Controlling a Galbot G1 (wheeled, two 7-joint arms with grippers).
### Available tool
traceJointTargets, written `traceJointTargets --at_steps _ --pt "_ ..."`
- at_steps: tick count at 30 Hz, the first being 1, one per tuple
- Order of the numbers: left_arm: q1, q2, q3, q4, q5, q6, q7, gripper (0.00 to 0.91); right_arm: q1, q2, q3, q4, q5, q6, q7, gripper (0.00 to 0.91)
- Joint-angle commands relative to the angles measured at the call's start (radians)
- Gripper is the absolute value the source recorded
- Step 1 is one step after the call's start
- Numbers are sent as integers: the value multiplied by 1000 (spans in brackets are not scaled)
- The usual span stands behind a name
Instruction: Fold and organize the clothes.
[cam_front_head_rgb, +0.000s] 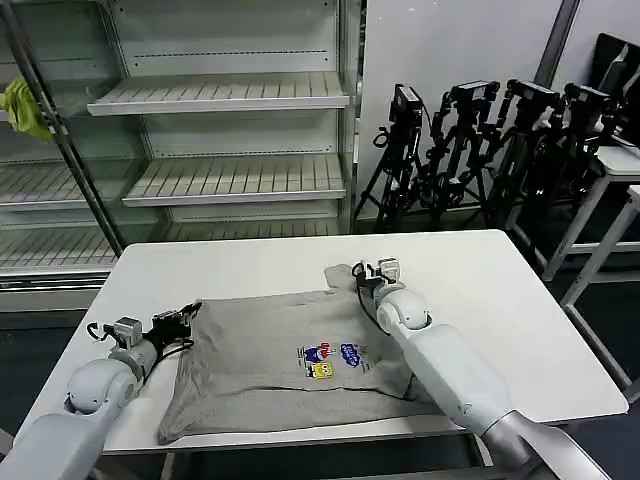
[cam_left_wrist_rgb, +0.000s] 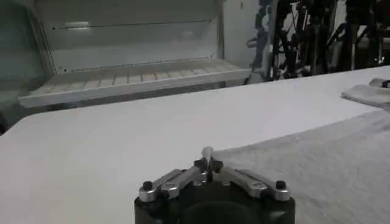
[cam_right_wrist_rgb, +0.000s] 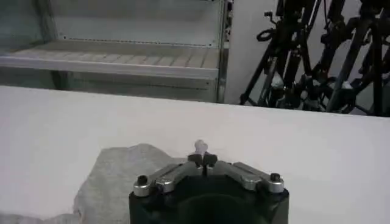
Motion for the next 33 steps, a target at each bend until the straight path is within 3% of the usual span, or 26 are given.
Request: traceJointTargets --at_steps 1,21,33 --pt "0 -5 -3 0 6 -15 2 50 -3 -5 8 14 0 16 -2 0" --pt "97 27 -107 -225 -72 22 -15 60 -98 -142 155 404 110 -3 56 0" --pt "225 65 -201 -326 -99 23 -21 60 -325 -334 221 672 148 1 59 0"
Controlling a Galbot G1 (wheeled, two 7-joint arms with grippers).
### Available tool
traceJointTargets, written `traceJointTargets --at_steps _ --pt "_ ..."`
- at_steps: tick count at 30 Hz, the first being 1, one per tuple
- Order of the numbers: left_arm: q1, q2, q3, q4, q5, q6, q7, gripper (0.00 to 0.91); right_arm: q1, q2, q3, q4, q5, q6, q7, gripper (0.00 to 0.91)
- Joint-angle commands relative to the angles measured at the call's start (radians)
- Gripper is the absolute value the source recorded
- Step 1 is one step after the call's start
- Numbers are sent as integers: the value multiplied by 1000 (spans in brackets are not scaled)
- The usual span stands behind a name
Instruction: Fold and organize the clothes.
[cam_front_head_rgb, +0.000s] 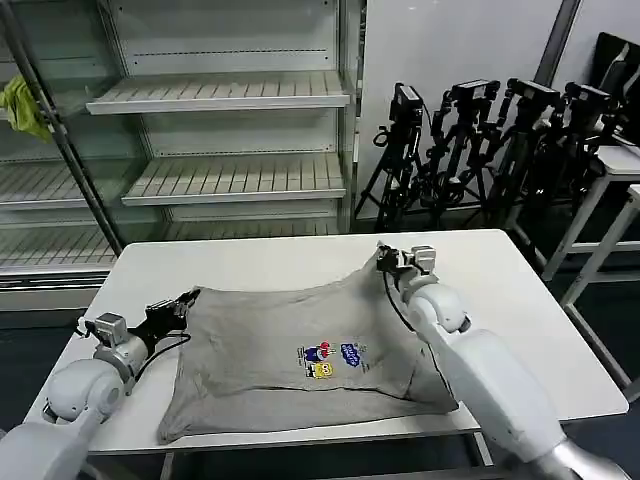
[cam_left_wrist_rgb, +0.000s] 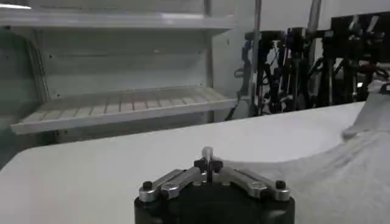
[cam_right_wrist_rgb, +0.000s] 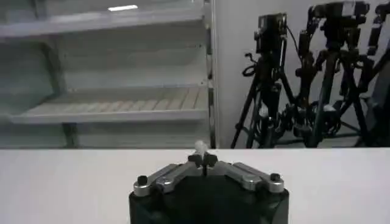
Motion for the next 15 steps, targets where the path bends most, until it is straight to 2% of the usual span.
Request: traceJointTargets --at_steps 1,15 --pt "110 20 -86 -109 -22 3 -5 60 -188 -165 71 273 35 6 5 0" --pt "323 30 -209 -232 -35 -1 -9 60 -296 -231 151 373 35 12 -2 0"
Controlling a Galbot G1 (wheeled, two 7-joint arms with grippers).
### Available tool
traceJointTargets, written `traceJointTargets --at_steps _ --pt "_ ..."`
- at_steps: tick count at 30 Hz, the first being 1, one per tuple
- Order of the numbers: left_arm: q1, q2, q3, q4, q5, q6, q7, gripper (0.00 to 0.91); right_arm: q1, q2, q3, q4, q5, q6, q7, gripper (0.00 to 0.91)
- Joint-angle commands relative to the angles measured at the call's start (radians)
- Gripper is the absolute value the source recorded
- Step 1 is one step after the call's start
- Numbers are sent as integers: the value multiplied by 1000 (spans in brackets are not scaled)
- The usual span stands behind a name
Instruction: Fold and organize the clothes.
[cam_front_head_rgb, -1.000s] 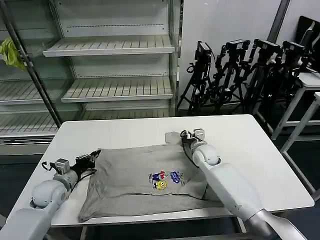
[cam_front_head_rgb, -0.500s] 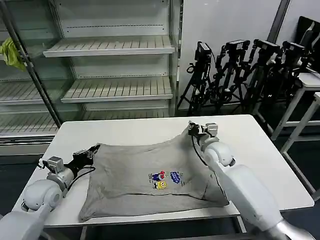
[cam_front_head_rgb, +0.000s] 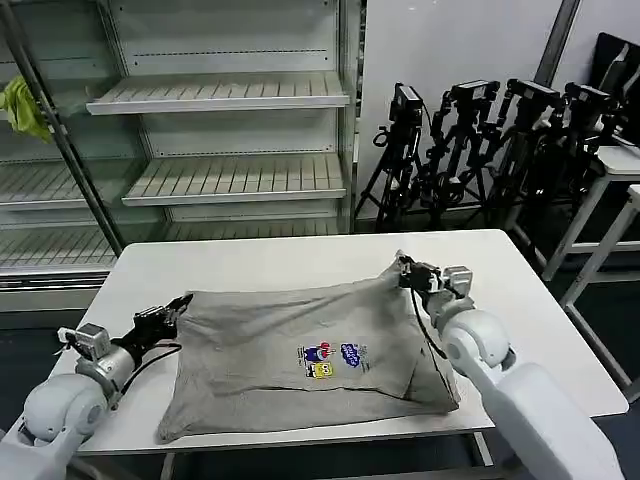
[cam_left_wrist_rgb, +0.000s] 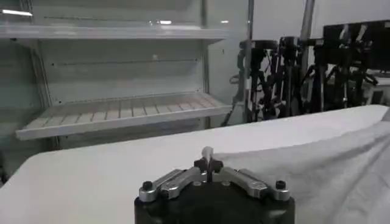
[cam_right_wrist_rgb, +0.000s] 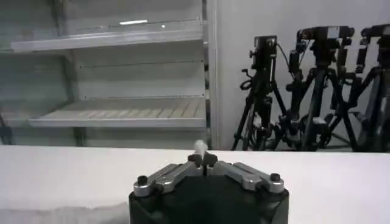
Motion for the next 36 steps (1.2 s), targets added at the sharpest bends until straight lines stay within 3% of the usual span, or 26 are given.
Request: traceJointTargets --at_steps 1,22,36 --pt "178 0 -93 -109 -2 -4 -3 60 -123 -75 65 134 5 2 -4 0" --pt "317 -20 -176 -203 19 -10 -1 60 -304 -83 92 183 -89 38 -41 0" --pt "375 -27 -218 -227 26 -18 1 60 -373 -122 126 240 -95 38 -40 0"
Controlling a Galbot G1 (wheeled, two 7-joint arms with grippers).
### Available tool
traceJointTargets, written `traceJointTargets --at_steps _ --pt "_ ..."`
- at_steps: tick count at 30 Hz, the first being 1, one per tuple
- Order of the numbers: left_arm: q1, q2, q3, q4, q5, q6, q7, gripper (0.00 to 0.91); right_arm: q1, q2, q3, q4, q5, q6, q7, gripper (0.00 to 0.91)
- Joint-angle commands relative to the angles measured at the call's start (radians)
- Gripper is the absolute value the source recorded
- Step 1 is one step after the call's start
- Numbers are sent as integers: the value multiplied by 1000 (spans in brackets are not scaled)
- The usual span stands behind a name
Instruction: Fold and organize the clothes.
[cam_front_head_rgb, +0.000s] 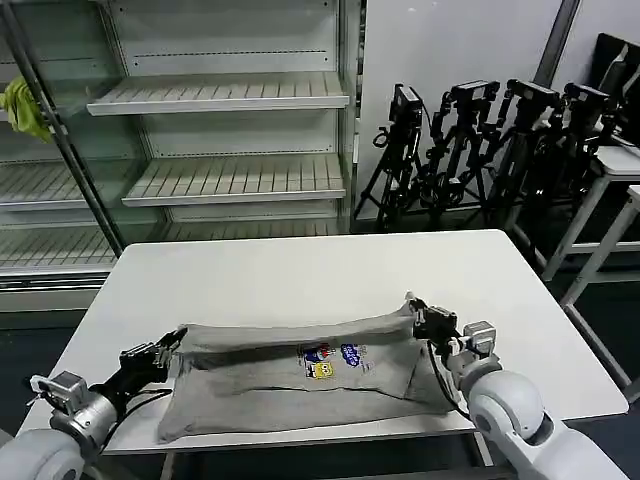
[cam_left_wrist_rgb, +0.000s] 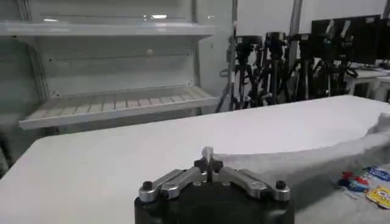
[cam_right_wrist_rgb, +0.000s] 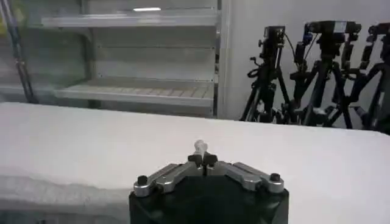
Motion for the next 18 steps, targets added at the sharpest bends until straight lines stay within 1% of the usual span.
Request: traceJointTargets --at_steps 1,18 --pt "53 -6 -32 -16 7 -3 1 60 -75 -31 26 44 -12 2 -1 0" --pt "126 -21 -15 -16 53 -3 0 60 -173 -94 51 97 -43 5 -5 0"
